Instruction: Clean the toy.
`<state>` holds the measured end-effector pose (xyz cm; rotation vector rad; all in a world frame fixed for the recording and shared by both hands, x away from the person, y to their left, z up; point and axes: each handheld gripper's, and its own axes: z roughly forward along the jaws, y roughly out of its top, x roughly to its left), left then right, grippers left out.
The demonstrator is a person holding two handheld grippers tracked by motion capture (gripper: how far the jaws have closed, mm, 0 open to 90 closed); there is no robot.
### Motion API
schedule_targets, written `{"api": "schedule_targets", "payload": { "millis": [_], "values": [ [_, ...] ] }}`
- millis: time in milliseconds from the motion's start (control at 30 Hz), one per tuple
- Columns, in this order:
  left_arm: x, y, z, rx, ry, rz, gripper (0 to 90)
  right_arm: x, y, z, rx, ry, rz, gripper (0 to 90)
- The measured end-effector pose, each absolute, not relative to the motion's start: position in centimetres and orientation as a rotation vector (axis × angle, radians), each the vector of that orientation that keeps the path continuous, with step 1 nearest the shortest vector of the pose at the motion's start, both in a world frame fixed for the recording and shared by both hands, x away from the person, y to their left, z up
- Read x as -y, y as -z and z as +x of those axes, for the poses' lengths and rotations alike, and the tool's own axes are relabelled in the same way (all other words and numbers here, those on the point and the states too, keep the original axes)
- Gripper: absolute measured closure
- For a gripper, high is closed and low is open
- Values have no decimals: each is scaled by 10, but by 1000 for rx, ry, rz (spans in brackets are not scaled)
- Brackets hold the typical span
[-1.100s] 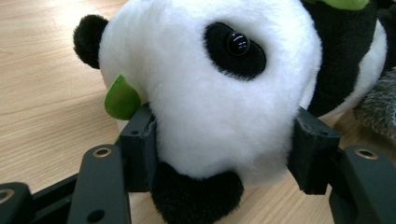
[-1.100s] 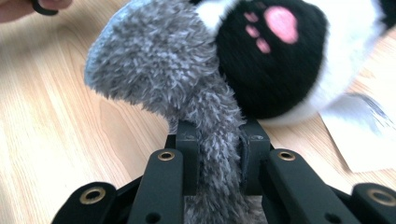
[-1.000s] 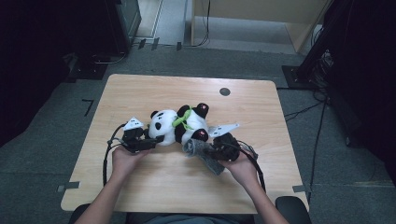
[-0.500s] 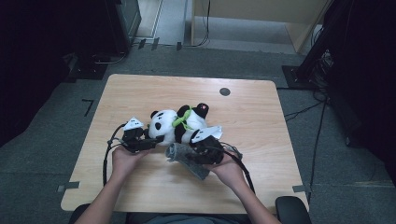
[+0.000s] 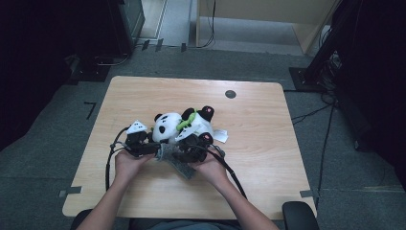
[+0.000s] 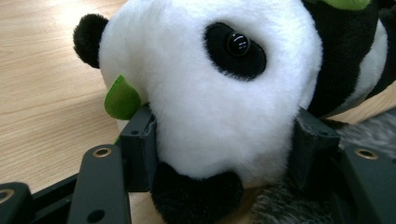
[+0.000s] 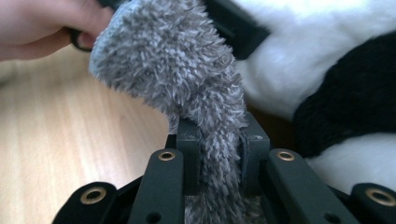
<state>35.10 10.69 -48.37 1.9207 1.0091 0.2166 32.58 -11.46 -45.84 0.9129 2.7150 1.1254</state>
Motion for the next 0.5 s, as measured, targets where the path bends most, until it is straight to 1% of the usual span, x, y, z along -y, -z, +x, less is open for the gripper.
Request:
{"api": "schedule_targets", "payload": {
  "millis": [500],
  "values": [
    [-106, 484, 351, -1009, -216, 1921, 368, 126, 460, 329, -2640, -1080, 975, 755]
  ]
}}
